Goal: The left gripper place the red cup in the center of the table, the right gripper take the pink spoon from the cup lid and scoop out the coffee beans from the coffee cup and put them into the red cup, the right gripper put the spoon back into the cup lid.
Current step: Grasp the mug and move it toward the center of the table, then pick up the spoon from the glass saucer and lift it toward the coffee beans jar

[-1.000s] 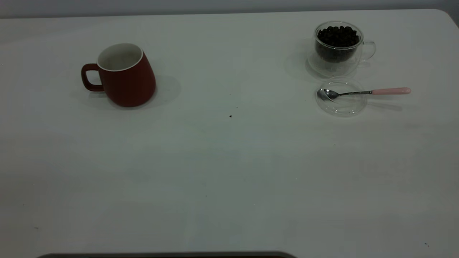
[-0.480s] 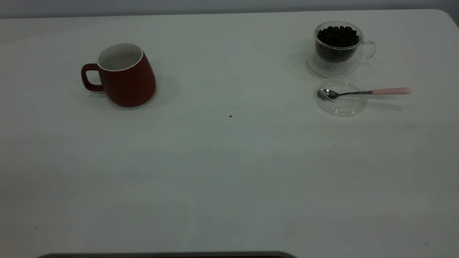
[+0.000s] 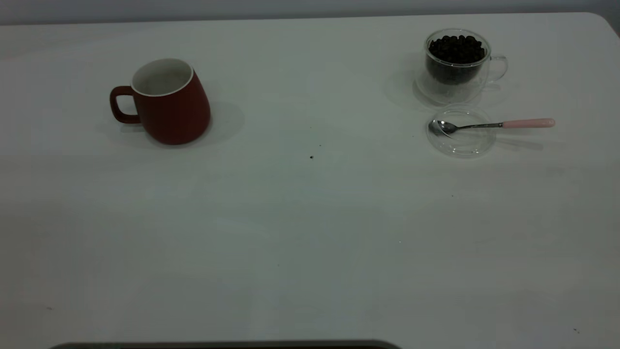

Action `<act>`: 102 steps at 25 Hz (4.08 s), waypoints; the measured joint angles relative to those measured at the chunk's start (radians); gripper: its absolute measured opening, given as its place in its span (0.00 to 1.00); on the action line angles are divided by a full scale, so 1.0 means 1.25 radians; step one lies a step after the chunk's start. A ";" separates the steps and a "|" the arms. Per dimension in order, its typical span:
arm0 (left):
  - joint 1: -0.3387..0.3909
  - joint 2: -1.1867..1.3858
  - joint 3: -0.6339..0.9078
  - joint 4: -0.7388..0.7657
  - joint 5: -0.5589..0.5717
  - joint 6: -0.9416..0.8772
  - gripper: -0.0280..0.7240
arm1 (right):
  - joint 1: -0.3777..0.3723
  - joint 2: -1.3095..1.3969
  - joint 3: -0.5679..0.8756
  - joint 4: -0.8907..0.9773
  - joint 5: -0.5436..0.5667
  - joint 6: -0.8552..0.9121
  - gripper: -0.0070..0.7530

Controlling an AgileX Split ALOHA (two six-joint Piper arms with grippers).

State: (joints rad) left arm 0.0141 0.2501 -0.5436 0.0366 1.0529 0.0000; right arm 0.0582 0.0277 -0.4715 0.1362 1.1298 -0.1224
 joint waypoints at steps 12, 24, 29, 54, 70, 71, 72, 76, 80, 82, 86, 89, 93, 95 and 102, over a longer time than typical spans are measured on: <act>0.000 0.632 -0.048 -0.029 -0.406 0.052 0.82 | 0.000 0.000 0.000 0.000 0.000 0.000 0.78; 0.000 1.142 -0.297 -0.018 -0.551 0.374 0.82 | 0.000 0.000 0.000 0.000 0.000 0.000 0.78; -0.013 1.324 -0.442 -0.029 -0.556 0.554 0.82 | 0.000 0.000 0.000 0.000 0.000 0.000 0.78; -0.181 1.739 -0.894 -0.226 -0.386 1.065 0.75 | 0.000 0.000 0.000 0.000 0.000 0.000 0.78; -0.307 1.789 -0.999 -0.232 -0.380 1.044 0.75 | 0.000 0.000 0.000 0.000 0.000 0.000 0.78; -0.305 1.783 -0.999 -0.231 -0.366 1.031 0.75 | 0.000 0.000 0.000 0.000 0.000 0.000 0.78; -0.302 1.773 -1.000 -0.229 -0.346 1.013 0.75 | 0.000 0.000 0.000 0.000 0.000 0.000 0.78; -0.294 1.700 -1.009 -0.212 -0.242 0.962 0.75 | 0.000 0.000 0.000 0.000 0.000 0.000 0.78; -0.293 1.582 -1.010 -0.207 -0.143 0.883 0.75 | 0.000 0.000 0.000 0.000 0.000 0.000 0.78; -0.293 1.517 -1.010 -0.201 -0.089 0.828 0.75 | 0.000 0.000 0.000 0.000 0.000 0.000 0.78; -0.293 1.376 -1.010 -0.170 0.033 0.660 0.75 | 0.000 0.000 0.000 0.000 0.000 0.000 0.78; -0.293 1.285 -1.011 -0.136 0.094 0.537 0.75 | 0.000 0.000 0.000 0.000 0.000 0.000 0.78; -0.293 1.189 -0.996 -0.116 0.094 0.392 0.75 | 0.000 0.000 0.000 0.001 0.000 0.000 0.78; -0.293 1.144 -0.967 -0.115 0.094 0.337 0.75 | 0.000 0.000 0.000 0.001 0.000 0.000 0.78; -0.293 0.950 -0.683 -0.115 0.094 0.219 0.75 | 0.000 0.000 0.000 0.001 0.000 0.000 0.78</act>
State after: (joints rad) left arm -0.3527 1.4371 -1.3974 -0.1067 1.1701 0.2736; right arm 0.0582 0.0277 -0.4715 0.1374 1.1298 -0.1224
